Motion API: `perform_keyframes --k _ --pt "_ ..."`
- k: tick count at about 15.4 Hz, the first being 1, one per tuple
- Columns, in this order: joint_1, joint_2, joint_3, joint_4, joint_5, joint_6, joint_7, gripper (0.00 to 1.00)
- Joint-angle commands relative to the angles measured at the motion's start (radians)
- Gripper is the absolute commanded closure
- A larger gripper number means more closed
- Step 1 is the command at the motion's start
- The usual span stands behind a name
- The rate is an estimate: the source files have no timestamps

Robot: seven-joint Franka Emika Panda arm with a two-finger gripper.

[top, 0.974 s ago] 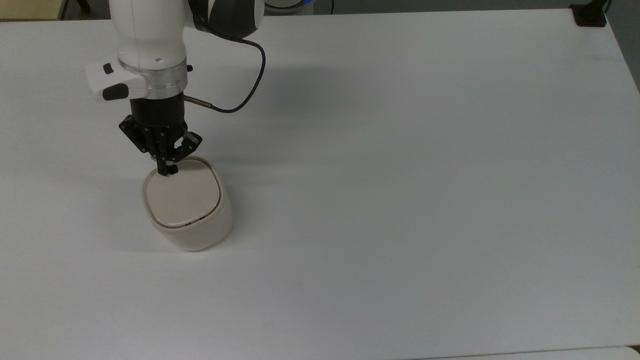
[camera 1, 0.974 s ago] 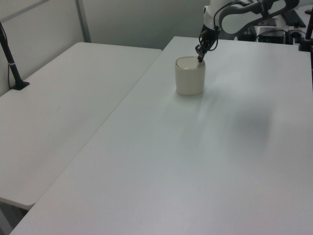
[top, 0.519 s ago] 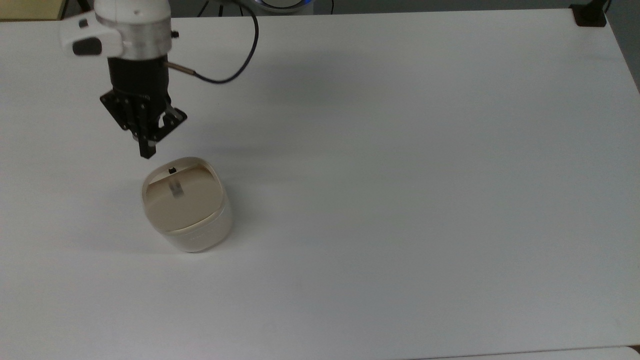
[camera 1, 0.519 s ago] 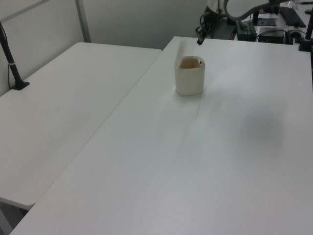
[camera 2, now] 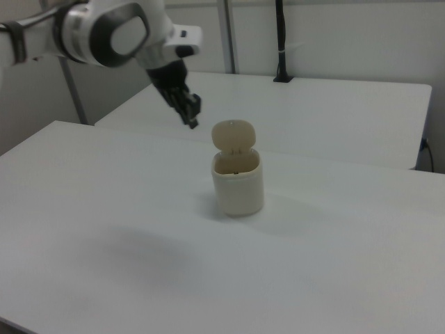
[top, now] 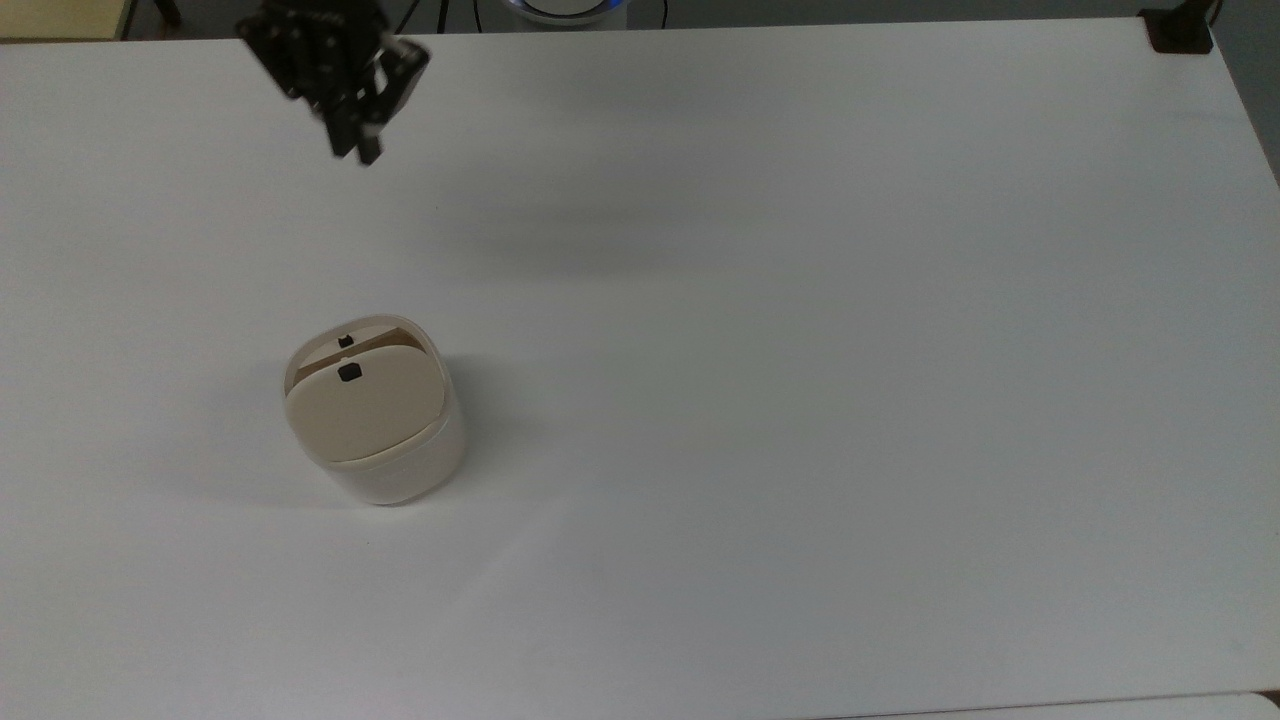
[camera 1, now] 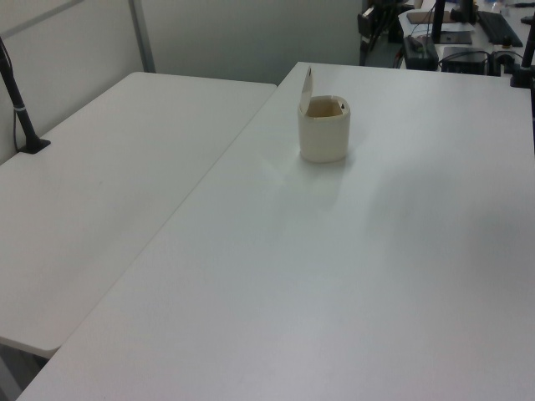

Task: Open the trash bin

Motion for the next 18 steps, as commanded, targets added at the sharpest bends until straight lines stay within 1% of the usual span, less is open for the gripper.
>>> perform_keyframes --k 1,2,5,8,11,14,18 --pt "0.065 -0.081 -0.008 -0.023 0.037 -0.161 0.011 0.15" --pt "0.08 -0.094 -0.007 -0.023 0.037 -0.201 0.011 0.0" --pt "0.123 -0.126 -0.01 -0.041 0.037 -0.285 0.002 0.0" --pt "0.154 -0.137 -0.01 -0.06 0.034 -0.305 -0.003 0.0" --pt "0.153 -0.114 -0.007 -0.054 0.014 -0.296 -0.026 0.0" --pt "0.147 -0.103 -0.008 -0.048 0.001 -0.291 -0.138 0.0" --pt "0.142 -0.104 -0.01 -0.029 0.0 -0.291 -0.139 0.0"
